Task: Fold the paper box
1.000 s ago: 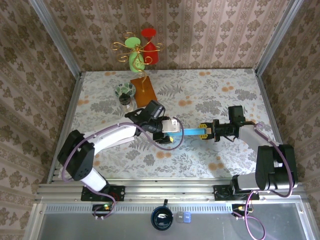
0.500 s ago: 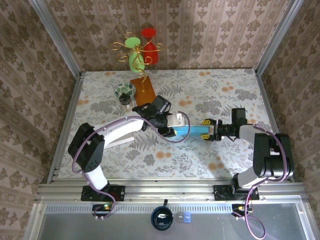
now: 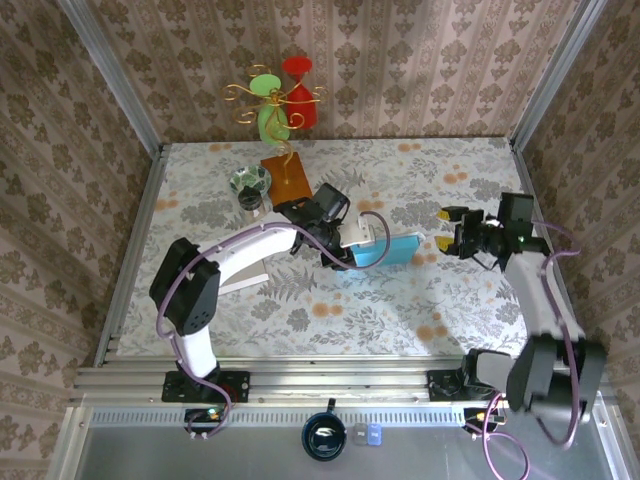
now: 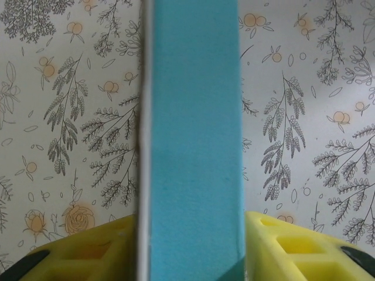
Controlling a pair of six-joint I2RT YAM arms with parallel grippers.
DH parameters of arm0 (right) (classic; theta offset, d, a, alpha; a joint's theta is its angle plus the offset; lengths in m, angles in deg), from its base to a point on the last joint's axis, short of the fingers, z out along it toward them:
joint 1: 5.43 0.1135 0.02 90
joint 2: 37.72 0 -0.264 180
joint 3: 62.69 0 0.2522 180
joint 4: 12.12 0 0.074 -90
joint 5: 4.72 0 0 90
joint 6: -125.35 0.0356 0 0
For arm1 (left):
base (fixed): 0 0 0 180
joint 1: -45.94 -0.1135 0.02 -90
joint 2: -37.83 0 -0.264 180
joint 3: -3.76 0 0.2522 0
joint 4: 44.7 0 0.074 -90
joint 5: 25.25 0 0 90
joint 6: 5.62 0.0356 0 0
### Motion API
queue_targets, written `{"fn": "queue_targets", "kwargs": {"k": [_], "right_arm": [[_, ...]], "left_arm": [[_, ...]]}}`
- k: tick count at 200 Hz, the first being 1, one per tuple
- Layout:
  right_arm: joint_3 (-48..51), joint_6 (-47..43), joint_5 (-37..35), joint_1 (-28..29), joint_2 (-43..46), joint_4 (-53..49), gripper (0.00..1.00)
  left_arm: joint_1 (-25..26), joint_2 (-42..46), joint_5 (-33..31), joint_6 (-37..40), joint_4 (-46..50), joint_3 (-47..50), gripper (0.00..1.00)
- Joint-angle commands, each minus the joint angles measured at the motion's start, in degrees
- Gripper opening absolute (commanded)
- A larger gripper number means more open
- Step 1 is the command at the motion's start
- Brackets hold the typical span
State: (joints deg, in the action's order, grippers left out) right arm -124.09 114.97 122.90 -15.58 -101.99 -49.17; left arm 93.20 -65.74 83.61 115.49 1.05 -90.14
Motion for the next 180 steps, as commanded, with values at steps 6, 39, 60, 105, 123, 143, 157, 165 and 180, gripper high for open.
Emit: {"fn": "queue_targets", "kwargs": {"k": [6, 39, 60, 105, 123, 143, 157, 165, 180], "right_arm": [[4.4, -7.9, -22.1, 9.7, 12.6, -10.4, 0.53], [12.8, -3.3, -27.2, 18.4, 19.1, -3.0, 0.46], [14.0, -3.0, -27.3, 21.9, 15.9, 1.8, 0.45], [11.1, -3.3, -27.9, 24.1, 8.1, 8.6, 0.45], [10.5, -2.9, -28.0, 24.5, 6.6, 9.7, 0.45], [10.2, -2.4, -27.8, 24.9, 5.2, 11.1, 0.44], [9.6, -2.1, -28.1, 25.2, 4.7, 11.1, 0.43], [9.6, -1.7, -28.1, 25.3, 4.3, 11.1, 0.43], [10.4, -0.9, -28.1, 25.3, 3.4, 12.6, 0.43]], "left_arm": [[0.2, -1.0, 1.3, -4.0, 4.7, -2.6, 0.46], [0.2, -1.8, 1.4, -4.7, 5.8, -3.7, 0.45], [0.2, -2.6, 1.6, -4.9, 6.1, -4.1, 0.45], [0.1, -4.0, 0.9, -4.7, 7.0, -6.0, 0.43], [0.1, -4.4, 0.9, -4.7, 7.2, -6.3, 0.42], [-0.1, -4.9, 1.0, -4.6, 7.3, -6.5, 0.41], [-0.2, -5.1, 1.1, -4.7, 7.2, -6.4, 0.41], [-0.3, -5.1, 1.2, -4.7, 7.1, -6.4, 0.41], [-0.4, -5.0, 1.2, -4.5, 7.0, -6.3, 0.41]]}}
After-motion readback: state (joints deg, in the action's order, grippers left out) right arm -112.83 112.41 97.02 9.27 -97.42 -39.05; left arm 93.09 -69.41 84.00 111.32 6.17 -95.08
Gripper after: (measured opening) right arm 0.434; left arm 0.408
